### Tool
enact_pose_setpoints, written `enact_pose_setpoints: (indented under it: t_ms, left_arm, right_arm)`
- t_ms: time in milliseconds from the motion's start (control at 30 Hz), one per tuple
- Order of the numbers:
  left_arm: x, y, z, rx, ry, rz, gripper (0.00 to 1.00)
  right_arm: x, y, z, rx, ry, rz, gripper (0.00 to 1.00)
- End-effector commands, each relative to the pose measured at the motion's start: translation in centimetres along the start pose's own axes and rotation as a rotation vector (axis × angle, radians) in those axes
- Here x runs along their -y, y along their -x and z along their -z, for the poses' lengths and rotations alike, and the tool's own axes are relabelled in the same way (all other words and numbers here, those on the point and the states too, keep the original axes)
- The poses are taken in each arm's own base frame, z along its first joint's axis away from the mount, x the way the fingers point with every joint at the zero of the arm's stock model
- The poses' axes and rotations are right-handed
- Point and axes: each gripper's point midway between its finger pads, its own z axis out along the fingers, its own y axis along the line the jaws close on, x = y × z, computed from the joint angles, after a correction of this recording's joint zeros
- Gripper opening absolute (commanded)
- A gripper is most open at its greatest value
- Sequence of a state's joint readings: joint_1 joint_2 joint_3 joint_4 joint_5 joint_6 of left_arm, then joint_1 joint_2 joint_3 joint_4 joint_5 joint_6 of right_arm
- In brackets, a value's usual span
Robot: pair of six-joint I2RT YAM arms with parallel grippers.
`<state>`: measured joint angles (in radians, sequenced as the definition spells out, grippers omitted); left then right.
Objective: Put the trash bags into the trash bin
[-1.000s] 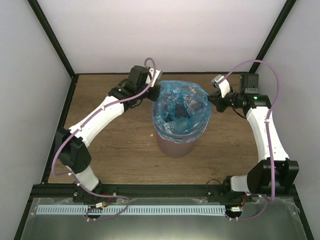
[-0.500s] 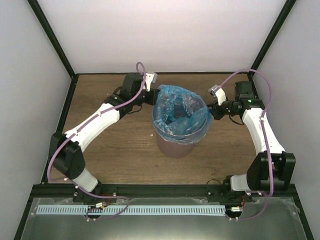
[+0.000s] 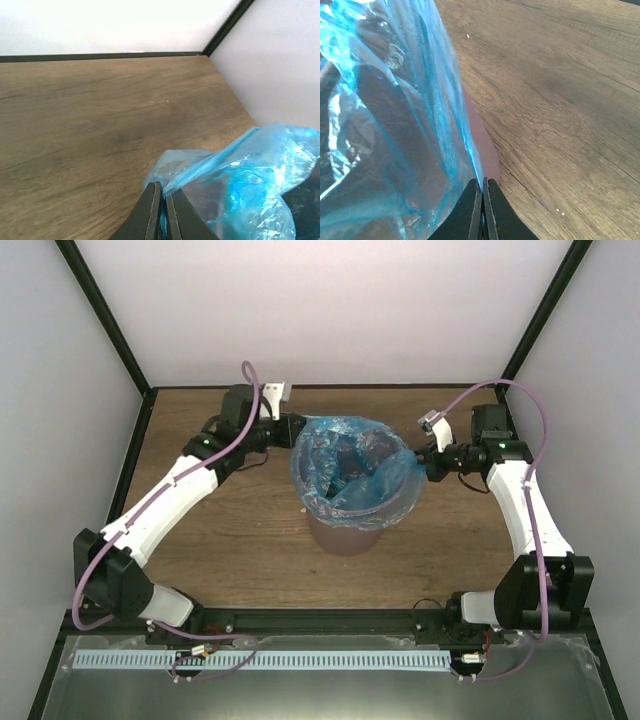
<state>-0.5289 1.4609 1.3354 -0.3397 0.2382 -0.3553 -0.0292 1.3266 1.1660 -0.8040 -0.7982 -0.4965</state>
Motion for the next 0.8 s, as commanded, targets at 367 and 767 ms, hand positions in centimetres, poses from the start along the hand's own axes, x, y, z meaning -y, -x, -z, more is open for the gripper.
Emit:
enact_pose_setpoints:
  t_ms: [367, 767]
  left_arm:
    - [-5.7, -6.3, 1.2, -0.085, 0.131, 0.148, 0.04]
    - [-4.0, -11.4, 7.5, -0.122, 0.066, 0.151, 0.44]
  right_arm:
    - [0.0, -1.2, -1.0, -0.002, 0.026, -0.033, 0.01]
    - [-0.6, -4.1, 0.2, -0.061, -0.051, 0.012, 0.20]
